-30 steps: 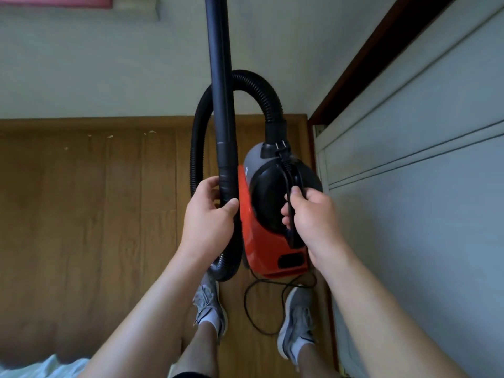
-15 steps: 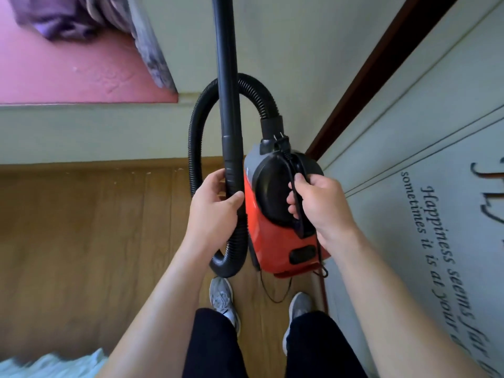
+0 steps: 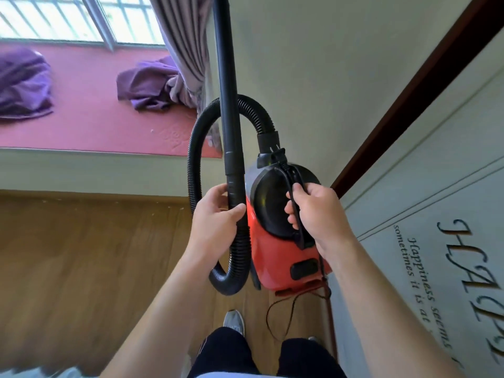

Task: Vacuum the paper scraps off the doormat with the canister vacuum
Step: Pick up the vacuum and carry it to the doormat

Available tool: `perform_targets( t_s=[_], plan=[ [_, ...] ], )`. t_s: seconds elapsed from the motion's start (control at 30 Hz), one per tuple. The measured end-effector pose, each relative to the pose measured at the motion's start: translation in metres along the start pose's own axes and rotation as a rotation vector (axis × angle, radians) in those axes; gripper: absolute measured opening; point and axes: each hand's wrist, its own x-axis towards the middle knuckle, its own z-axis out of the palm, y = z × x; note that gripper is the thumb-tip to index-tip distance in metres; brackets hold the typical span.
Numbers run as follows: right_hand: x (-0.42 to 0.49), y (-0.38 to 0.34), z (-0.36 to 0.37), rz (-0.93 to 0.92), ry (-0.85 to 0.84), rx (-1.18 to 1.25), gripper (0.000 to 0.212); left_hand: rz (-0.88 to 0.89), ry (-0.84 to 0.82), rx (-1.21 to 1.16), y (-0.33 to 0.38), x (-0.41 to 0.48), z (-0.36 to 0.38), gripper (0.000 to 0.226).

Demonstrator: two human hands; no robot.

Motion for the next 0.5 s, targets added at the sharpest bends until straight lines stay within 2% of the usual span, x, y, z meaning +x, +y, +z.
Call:
perform_targets(
  t_s=[0.27,0.5],
  plan=[
    [-0.024,-0.057,0.022,-0.096,-0.119,-0.026,0.031,0.064,0.125,0.002,0.045,-0.022,-0.038,0.04],
    [-0.032,-0.087,0.057,-0.166,-0.34,-0.125,0.033,0.075,0.377,-0.019,0.063,-0.055,-0.064,0.036]
  ],
)
